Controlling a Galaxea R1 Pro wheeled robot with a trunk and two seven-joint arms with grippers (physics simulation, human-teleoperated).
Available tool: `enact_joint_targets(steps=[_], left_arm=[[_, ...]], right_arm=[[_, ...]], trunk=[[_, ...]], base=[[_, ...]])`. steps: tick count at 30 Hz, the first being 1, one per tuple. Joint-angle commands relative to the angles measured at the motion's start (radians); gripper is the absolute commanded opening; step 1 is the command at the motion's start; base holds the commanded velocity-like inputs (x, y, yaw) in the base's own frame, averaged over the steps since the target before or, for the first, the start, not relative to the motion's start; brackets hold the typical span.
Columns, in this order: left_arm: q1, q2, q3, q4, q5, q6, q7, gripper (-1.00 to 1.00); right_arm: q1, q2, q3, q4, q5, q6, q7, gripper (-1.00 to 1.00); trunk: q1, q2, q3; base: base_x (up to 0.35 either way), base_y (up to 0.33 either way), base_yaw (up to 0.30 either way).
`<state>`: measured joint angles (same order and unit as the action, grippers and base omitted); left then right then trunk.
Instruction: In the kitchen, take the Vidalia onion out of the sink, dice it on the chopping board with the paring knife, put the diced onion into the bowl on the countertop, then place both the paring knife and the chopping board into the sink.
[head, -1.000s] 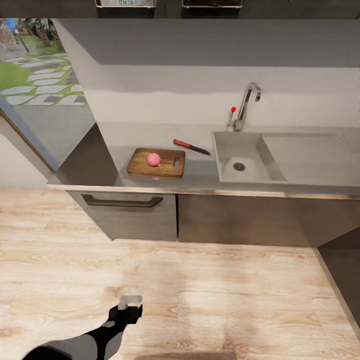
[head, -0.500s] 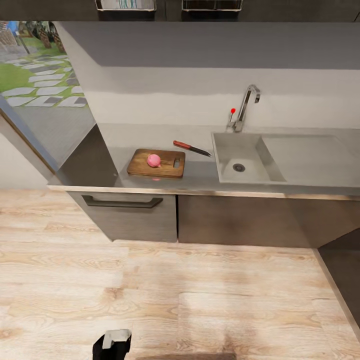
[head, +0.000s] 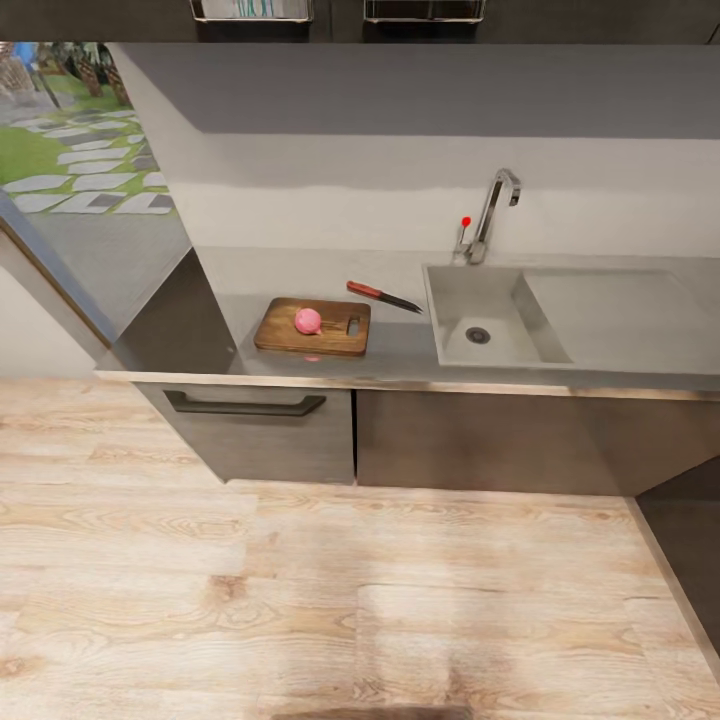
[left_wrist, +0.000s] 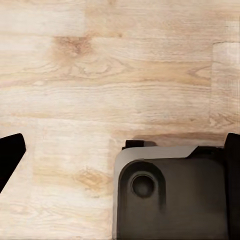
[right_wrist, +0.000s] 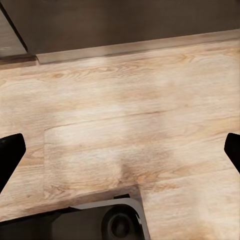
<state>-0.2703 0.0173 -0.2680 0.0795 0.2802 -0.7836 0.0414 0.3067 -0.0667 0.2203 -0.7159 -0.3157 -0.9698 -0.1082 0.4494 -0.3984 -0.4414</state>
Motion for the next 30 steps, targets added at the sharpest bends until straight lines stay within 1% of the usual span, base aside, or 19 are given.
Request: enact_joint_targets(steps=[1, 3, 4, 5, 7, 8, 9, 10, 12, 16, 21, 30], left_arm=[[0.013, 0.013, -0.01, 0.003, 0.002, -0.021, 0.004, 1.0], [0.037, 0.029, -0.01, 0.003, 0.002, -0.05, 0.003, 1.0], [0.067, 0.037, -0.01, 0.003, 0.002, -0.092, 0.004, 1.0], [0.078, 0.039, -0.01, 0.003, 0.002, -0.111, 0.004, 1.0], [0.117, 0.043, -0.01, 0.003, 0.002, -0.201, 0.006, 1.0], [0.127, 0.043, -0.01, 0.003, 0.002, -0.222, 0.006, 1.0], [0.149, 0.044, -0.01, 0.003, 0.002, -0.258, 0.007, 1.0], [0.171, 0.044, -0.01, 0.003, 0.002, -0.264, 0.007, 1.0], [0.198, 0.042, -0.01, 0.003, 0.002, -0.264, 0.008, 1.0], [0.224, 0.04, -0.01, 0.003, 0.002, -0.264, 0.01, 1.0], [0.231, 0.034, -0.008, -0.001, 0.003, -0.264, 0.011, 1.0], [0.233, 0.007, -0.001, -0.013, 0.006, -0.264, 0.012, 1.0]], right_arm=[[0.0, -0.001, 0.007, 0.0, 0.0, -0.001, -0.011, 1.0], [0.0, -0.002, 0.007, 0.003, 0.0, -0.001, -0.011, 1.0], [0.0, -0.002, 0.006, 0.005, 0.0, -0.001, -0.011, 1.0], [0.0, -0.002, 0.006, 0.006, 0.0, -0.001, -0.011, 1.0], [0.0, -0.002, 0.006, 0.011, 0.0, -0.001, -0.011, 1.0], [0.0, -0.002, 0.006, 0.011, 0.0, -0.001, -0.011, 1.0], [0.0, -0.002, 0.006, 0.012, 0.0, -0.001, -0.011, 1.0], [0.0, -0.002, 0.006, 0.013, 0.0, 0.0, -0.011, 1.0], [0.0, -0.002, 0.006, 0.014, 0.0, -0.001, -0.01, 1.0], [0.0, -0.001, 0.006, 0.015, 0.0, -0.001, -0.01, 1.0], [0.0, -0.001, 0.006, 0.016, 0.0, 0.0, -0.01, 1.0], [0.0, -0.002, 0.005, 0.022, 0.0, 0.013, -0.01, 1.0]], trunk=[[0.001, -0.002, -0.001], [0.001, -0.002, -0.001], [0.001, -0.002, -0.001], [0.001, -0.002, -0.001], [0.001, -0.002, -0.001], [0.001, -0.002, -0.001], [0.001, -0.002, -0.001], [0.001, -0.002, -0.001], [0.001, -0.002, -0.001], [0.001, -0.002, -0.001], [0.001, -0.002, -0.001], [0.001, -0.002, -0.001]], base=[[0.0, 0.0, 0.0], [0.0, 0.0, 0.0], [0.0, 0.0, 0.0], [0.0, 0.0, 0.0], [0.0, 0.0, 0.0], [0.0, 0.0, 0.0], [0.0, 0.0, 0.0], [0.0, 0.0, 0.0], [0.0, 0.0, 0.0], [0.0, 0.0, 0.0], [0.0, 0.0, 0.0], [0.0, 0.0, 0.0]])
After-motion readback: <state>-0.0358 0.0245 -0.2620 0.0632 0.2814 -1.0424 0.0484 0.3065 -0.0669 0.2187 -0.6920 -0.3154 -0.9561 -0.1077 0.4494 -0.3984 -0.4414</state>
